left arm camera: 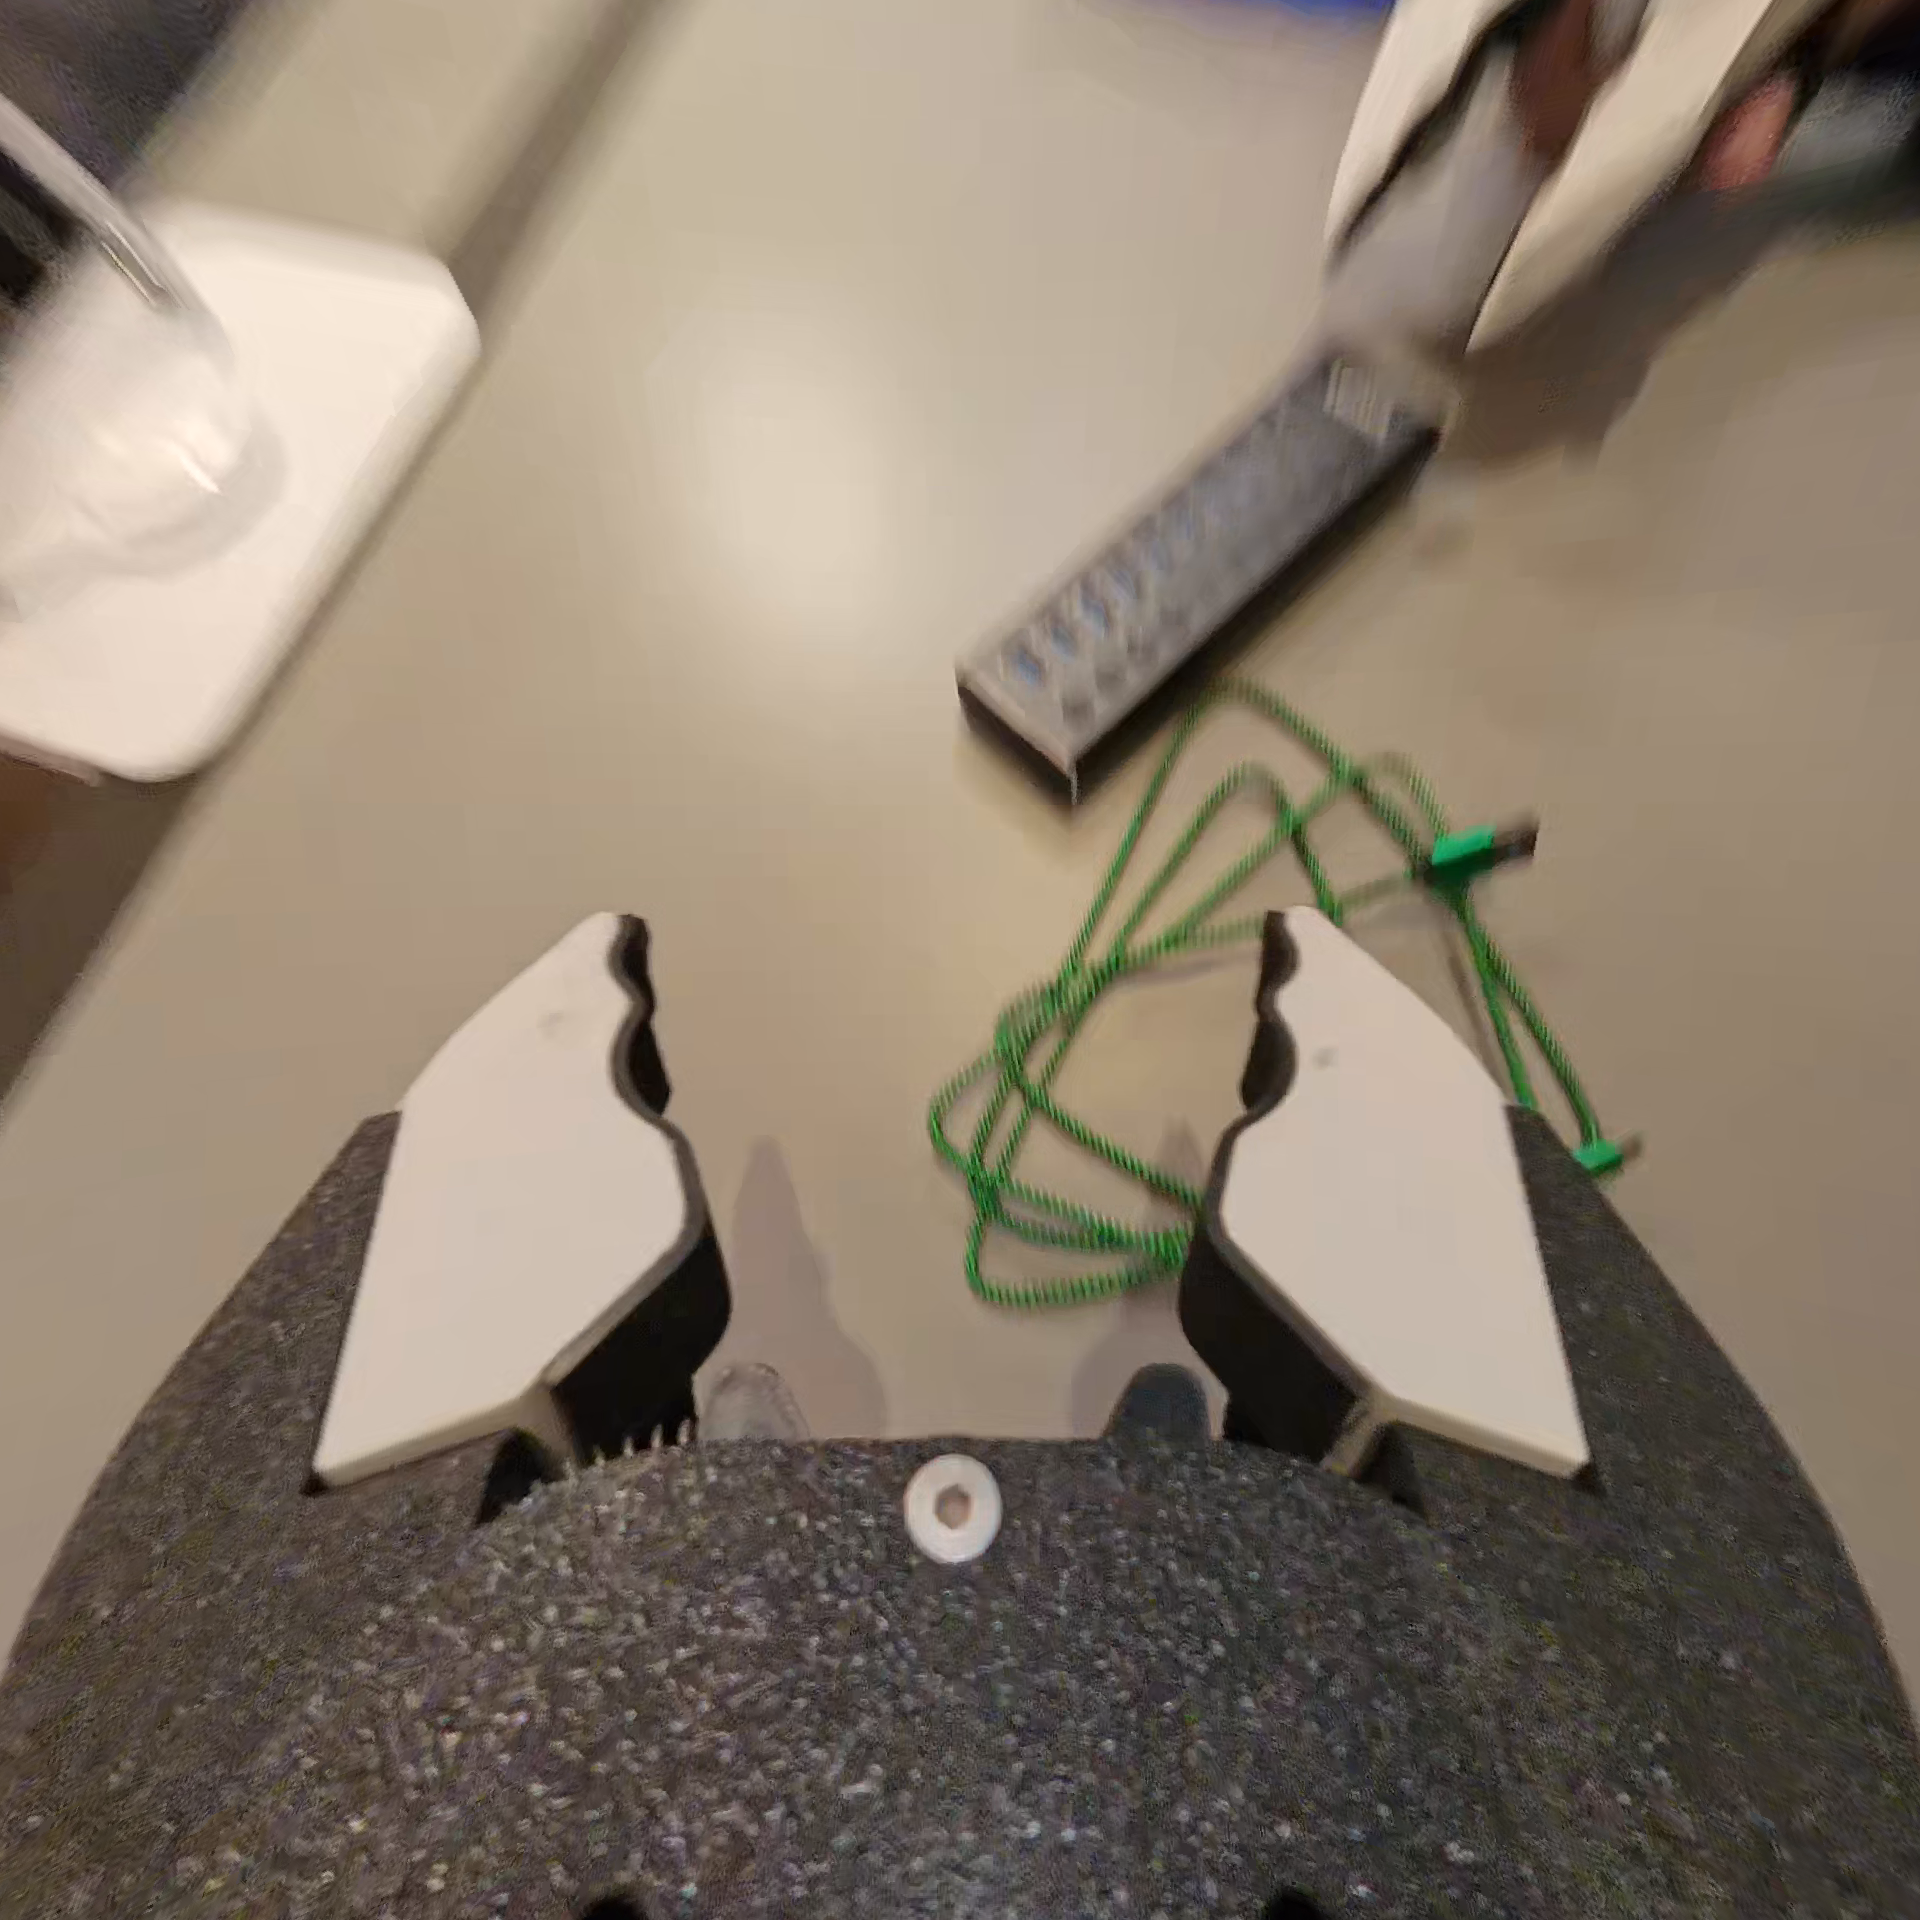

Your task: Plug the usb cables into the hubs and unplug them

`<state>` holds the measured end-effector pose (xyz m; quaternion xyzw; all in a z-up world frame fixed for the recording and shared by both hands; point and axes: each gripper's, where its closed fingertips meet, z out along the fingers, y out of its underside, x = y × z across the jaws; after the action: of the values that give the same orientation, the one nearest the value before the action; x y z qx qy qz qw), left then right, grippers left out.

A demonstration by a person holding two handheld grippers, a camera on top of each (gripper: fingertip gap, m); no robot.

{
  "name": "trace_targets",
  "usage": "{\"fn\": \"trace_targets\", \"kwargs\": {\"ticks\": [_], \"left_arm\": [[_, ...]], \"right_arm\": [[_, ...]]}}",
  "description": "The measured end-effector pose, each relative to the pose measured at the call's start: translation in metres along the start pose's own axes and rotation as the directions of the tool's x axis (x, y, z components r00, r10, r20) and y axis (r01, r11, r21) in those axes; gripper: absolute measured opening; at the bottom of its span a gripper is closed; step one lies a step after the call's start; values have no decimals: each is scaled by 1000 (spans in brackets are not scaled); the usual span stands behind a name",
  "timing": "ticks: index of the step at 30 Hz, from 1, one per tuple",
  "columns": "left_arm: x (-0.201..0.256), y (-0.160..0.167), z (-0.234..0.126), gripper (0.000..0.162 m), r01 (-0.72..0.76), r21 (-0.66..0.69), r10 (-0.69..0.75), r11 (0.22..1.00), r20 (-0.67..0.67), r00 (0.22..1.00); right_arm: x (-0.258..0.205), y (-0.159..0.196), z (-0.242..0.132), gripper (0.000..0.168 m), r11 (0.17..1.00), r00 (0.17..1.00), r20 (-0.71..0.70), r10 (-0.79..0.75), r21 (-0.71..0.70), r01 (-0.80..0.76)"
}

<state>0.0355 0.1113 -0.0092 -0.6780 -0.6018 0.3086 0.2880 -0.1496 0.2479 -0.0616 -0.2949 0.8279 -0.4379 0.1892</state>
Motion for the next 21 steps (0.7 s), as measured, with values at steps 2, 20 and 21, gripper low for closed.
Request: {"fn": "trace_targets", "kwargs": {"ticks": [2, 20, 21], "left_arm": [[-12, -38, -12, 124, -19, 259, -2, 966, 80, 997], [-24, -17, 38, 18, -169, 398, 86, 902, 217, 972], [-25, -16, 38, 18, -160, 391, 77, 907, 219, 973]], "right_arm": [[5, 1, 1, 47, 1000, 1000, -21, 11, -2, -11], [-88, -34, 60, 40, 986, 973, 158, -167, 8, 168], [-98, -35, 67, 39, 984, 968, 183, -173, 0, 176]]}}
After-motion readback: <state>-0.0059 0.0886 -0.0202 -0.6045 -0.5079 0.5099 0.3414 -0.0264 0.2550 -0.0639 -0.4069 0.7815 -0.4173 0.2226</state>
